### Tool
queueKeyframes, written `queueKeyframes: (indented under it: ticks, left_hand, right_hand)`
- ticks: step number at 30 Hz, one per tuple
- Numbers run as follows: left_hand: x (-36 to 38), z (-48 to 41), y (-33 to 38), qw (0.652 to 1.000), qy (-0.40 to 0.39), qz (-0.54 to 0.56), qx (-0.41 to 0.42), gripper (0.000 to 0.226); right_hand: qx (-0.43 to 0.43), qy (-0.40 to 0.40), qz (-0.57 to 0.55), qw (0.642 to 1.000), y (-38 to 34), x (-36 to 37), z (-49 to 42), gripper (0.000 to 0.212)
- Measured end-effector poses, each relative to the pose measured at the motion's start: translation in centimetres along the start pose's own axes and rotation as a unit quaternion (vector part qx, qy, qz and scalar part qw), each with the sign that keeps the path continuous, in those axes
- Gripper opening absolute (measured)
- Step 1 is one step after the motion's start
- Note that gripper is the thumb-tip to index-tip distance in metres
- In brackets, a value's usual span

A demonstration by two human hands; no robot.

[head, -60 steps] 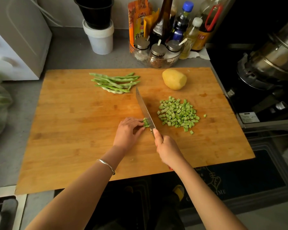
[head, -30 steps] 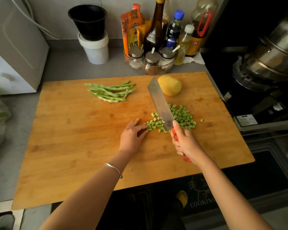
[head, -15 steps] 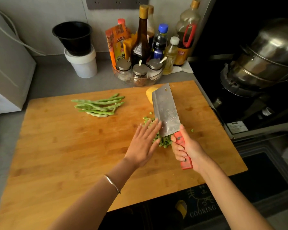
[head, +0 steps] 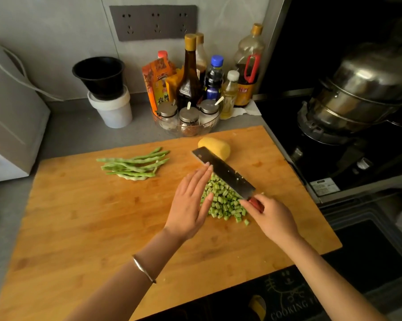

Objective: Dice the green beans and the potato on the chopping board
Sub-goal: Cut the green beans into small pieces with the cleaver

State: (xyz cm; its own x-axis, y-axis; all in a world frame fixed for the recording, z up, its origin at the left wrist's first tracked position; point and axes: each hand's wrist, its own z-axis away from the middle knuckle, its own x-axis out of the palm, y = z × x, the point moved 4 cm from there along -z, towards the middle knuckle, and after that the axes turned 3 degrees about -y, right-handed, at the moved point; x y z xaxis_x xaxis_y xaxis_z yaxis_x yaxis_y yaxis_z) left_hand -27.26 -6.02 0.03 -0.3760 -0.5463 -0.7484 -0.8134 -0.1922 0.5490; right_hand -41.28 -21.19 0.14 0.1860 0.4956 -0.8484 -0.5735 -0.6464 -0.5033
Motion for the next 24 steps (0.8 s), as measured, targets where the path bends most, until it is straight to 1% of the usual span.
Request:
queueKeyframes:
  ticks: [1,3,4,6,8,10,12,14,16,18,20,23,24]
  left_hand:
    - [-0.2,-0.5,0.7,0.999,-0.032,0.002,0.026,0.053]
    - [0.4,-1.2,1.7,0.989,-0.135,-0.008,0.066,0.057]
    - [0.9,-1.4,1.9,0.980,-0.185,-0.022,0.071,0.060]
    - [2.3,-1.6,1.7,0.959,-0.272,-0.064,0.057,0.062]
    - [3.6,-1.8,1.5,0.930,-0.354,-0.091,0.031,0.056]
    - [4.5,-2.5,1.2,0.910,-0.404,-0.092,0.011,0.053]
    - [5.4,-3.7,0.7,0.904,-0.420,-0.082,-0.004,0.052]
    - [6.2,-4.9,-0.4,0.904,-0.420,-0.071,-0.025,0.053]
    - [5.9,-6.1,-1.5,0.919,-0.388,-0.042,-0.059,0.052]
    - [4.3,-7.0,-2.8,0.941,-0.323,-0.002,-0.103,0.050]
    - [2.0,-7.4,-4.6,0.960,-0.254,0.009,-0.119,0.051]
    - [-1.2,-6.9,-8.0,0.980,-0.164,-0.046,-0.104,0.066]
    - [-2.3,-6.6,-9.4,0.982,-0.135,-0.061,-0.116,0.067]
  right_hand:
    - [-0.016,0.008,0.056,0.998,0.1,-0.1,0.1,0.045]
    - [-0.039,0.012,0.146,0.988,0.3,0.2,0.2,0.054]
    - [-0.043,0.010,0.174,0.984,0.4,0.2,0.2,0.057]
    - [-0.052,-0.003,0.203,0.978,0.4,0.5,0.3,0.057]
    - [-0.067,-0.020,0.219,0.973,0.3,0.7,0.3,0.056]
    - [-0.076,-0.035,0.222,0.971,0.2,1.0,0.3,0.053]
    - [-0.077,-0.048,0.223,0.971,0.4,1.1,0.3,0.052]
    - [-0.079,-0.054,0.229,0.969,0.7,1.3,0.4,0.053]
    - [-0.083,-0.055,0.229,0.968,0.7,1.5,0.6,0.054]
    - [-0.082,-0.054,0.221,0.970,0.8,1.6,0.6,0.054]
    - [-0.071,-0.053,0.210,0.974,0.8,1.7,0.4,0.053]
    - [-0.055,-0.048,0.182,0.981,0.9,1.7,0.1,0.050]
    - [-0.054,-0.047,0.175,0.982,0.8,1.7,0.0,0.048]
